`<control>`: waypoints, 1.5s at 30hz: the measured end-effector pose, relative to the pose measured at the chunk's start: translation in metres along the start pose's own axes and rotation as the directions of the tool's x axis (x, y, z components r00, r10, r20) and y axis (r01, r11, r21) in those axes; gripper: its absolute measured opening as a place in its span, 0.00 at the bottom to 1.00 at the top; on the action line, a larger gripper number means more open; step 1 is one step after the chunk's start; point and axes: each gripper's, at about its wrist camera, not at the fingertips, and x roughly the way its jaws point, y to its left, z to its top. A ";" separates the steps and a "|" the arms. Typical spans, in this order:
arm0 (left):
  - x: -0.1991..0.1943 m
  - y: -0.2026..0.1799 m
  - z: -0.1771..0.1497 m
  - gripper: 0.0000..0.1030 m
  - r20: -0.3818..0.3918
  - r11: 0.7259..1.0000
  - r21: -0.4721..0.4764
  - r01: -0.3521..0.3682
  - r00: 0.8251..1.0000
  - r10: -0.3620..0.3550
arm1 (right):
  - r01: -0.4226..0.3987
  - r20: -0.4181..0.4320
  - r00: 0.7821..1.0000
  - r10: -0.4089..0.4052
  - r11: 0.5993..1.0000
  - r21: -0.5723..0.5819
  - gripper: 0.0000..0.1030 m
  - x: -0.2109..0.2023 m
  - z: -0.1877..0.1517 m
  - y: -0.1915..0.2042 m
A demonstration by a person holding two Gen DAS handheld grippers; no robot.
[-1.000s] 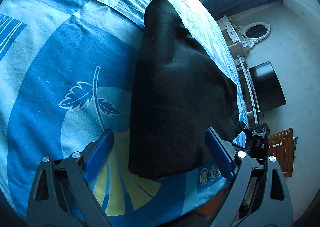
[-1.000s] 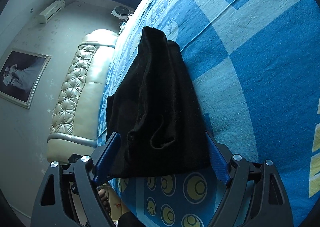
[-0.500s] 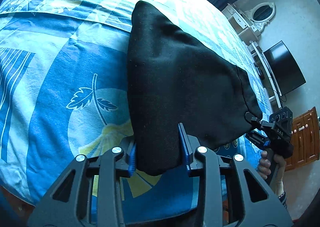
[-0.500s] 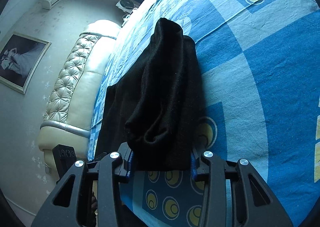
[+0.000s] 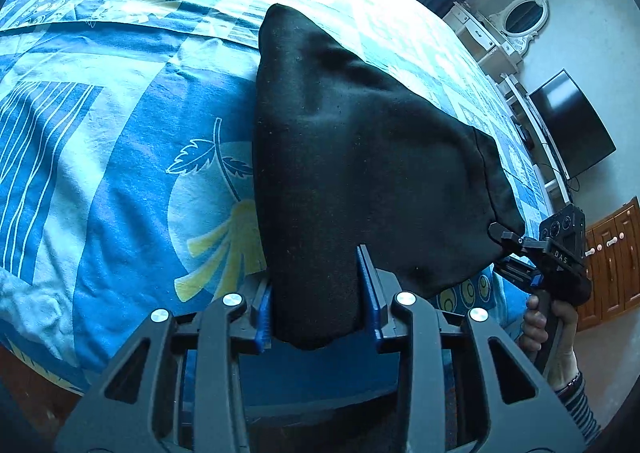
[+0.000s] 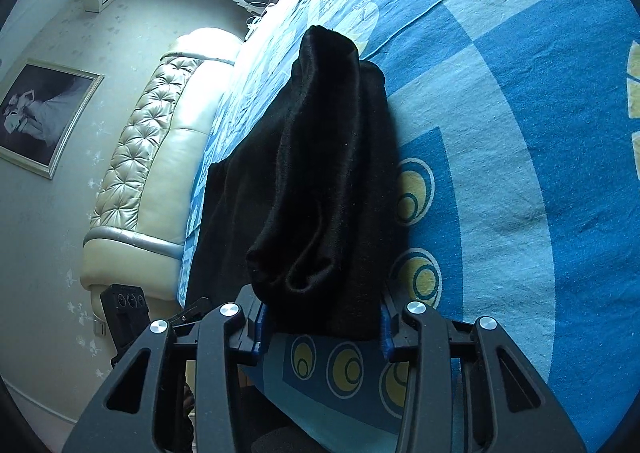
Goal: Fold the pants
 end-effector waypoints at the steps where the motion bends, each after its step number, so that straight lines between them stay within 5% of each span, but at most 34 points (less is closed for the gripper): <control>1: 0.000 -0.001 0.000 0.34 0.002 1.000 0.005 -0.002 1.000 0.002 | 0.002 -0.001 1.000 -0.002 1.000 0.001 0.40 0.000 0.000 -0.001; 37: -0.001 0.007 -0.013 0.43 0.041 1.000 0.030 -0.007 0.999 0.006 | 0.009 0.007 1.000 -0.009 1.000 0.023 0.47 0.000 -0.004 -0.005; 40: -0.002 0.007 -0.013 0.49 0.049 0.999 0.032 -0.010 0.999 0.008 | 0.001 0.010 1.000 -0.001 1.000 0.027 0.49 0.000 -0.003 -0.004; 45: -0.003 0.011 -0.015 0.74 0.071 0.998 0.015 -0.063 0.996 0.062 | -0.012 0.016 1.000 0.011 0.999 0.040 0.53 -0.001 -0.004 -0.002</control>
